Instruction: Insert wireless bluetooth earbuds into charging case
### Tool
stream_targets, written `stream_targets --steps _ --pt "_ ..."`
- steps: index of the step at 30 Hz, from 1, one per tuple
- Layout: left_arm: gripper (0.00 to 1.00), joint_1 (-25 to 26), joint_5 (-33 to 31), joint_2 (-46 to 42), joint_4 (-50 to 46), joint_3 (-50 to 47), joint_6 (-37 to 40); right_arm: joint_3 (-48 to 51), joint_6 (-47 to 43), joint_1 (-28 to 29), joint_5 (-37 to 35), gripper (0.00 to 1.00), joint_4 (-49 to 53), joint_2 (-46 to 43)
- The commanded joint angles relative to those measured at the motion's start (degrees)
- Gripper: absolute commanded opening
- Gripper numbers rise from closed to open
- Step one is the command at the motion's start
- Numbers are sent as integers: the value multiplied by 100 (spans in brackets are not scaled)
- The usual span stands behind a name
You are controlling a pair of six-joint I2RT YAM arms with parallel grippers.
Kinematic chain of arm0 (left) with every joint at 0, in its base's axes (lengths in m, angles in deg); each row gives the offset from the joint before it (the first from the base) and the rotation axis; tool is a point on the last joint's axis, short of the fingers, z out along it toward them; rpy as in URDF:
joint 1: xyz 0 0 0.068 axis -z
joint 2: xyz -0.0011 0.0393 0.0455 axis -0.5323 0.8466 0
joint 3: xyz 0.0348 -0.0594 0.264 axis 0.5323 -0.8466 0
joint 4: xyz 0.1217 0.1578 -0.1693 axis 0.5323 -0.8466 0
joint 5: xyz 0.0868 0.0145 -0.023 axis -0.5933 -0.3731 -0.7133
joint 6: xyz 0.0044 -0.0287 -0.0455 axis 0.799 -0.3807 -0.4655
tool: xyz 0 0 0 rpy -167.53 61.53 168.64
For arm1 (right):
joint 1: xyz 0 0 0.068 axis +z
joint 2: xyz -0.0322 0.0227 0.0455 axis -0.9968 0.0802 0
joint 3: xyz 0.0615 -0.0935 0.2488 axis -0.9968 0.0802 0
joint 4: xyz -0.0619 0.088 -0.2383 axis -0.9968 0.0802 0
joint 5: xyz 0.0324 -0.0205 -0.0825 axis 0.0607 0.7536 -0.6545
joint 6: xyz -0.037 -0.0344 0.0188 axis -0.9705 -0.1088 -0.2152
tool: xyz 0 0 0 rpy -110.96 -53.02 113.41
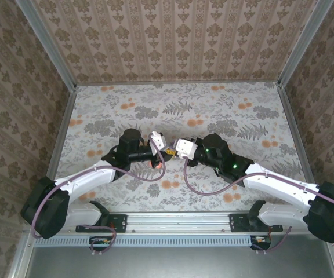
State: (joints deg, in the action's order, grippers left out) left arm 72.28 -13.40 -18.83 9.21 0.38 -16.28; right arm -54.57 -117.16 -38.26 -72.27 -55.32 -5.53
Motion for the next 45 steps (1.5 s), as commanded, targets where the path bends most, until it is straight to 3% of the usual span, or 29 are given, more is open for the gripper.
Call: stream_targets --steps 1,35,45 --pt "16 37 -76 -205 476 -49 140 160 29 45 -154 20 78 -8" --pt "16 114 -541 -256 823 -128 81 230 -174 262 -417 20 -6 122" --pt "15 171 -888 -287 1097 -231 37 272 378 287 -624 19 -61 176"
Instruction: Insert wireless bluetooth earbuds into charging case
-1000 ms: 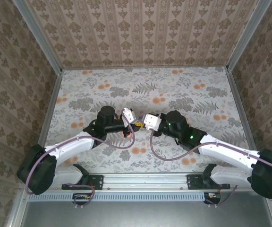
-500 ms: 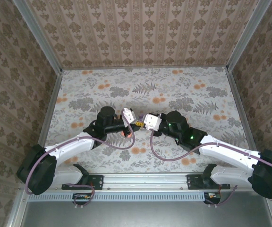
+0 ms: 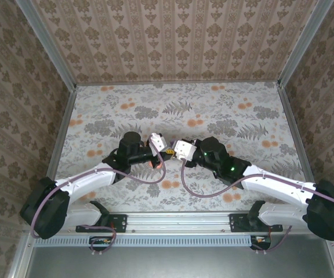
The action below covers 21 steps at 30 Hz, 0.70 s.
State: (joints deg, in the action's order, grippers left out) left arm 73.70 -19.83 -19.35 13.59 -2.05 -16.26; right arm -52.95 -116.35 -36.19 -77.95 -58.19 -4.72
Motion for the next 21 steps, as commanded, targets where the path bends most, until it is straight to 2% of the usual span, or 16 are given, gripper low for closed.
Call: stream_targets --steps 1,21 --pt "15 40 -285 -241 684 5 42 121 365 87 -72 19 200 87" --pt "14 188 -805 -312 869 -118 175 -2 1237 219 -70 19 12 378"
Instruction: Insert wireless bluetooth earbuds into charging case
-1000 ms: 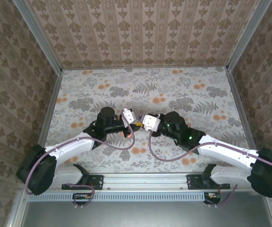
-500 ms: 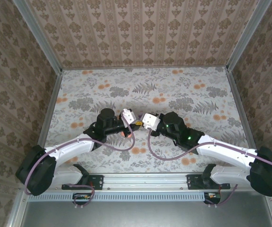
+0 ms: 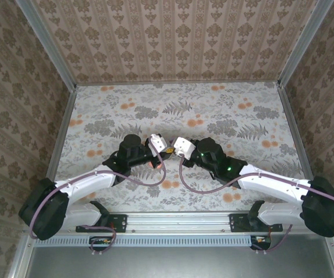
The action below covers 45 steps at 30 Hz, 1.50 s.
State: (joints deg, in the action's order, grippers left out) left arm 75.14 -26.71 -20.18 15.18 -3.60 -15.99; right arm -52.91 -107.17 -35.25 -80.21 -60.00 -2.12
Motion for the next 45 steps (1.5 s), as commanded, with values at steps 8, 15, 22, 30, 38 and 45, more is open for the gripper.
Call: stream_targets --steps 8,15,22,30,38,45 --pt "14 70 -85 -246 769 23 147 -62 546 145 138 20 112 246" --pt "14 78 -106 -254 780 -16 140 -50 561 148 50 31 44 156" --pt "14 79 -172 -221 884 -112 108 193 596 141 177 45 -101 -453" --pt "14 52 -181 -151 1067 -179 -3 293 709 121 775 51 323 -1201" --pt "14 26 -103 -129 1179 -185 -99 469 1427 -103 948 51 361 -1664" --pt "14 -12 127 -107 1299 -187 -225 578 2036 -735 1754 39 124 -1659"
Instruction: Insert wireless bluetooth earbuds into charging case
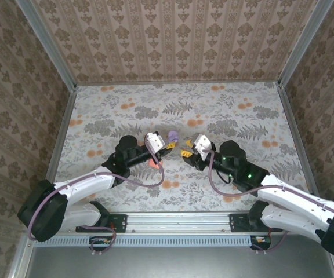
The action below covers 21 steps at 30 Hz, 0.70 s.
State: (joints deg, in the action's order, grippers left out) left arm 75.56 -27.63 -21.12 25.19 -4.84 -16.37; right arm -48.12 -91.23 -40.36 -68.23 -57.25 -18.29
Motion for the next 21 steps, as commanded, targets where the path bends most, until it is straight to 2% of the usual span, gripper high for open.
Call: stream_targets --steps 1,8,13,21 --pt "14 -73 275 -3 337 -71 -226 124 489 -345 748 38 -239 -16" --pt "15 -168 678 64 574 -106 -485 392 392 -1113 2105 38 -1038 249" --pt "15 -175 802 68 626 -111 -530 444 -350 -1225 2957 39 -1386 437" --pt "15 -175 868 59 685 -150 -568 338 -566 -1225 3038 36 -1644 795"
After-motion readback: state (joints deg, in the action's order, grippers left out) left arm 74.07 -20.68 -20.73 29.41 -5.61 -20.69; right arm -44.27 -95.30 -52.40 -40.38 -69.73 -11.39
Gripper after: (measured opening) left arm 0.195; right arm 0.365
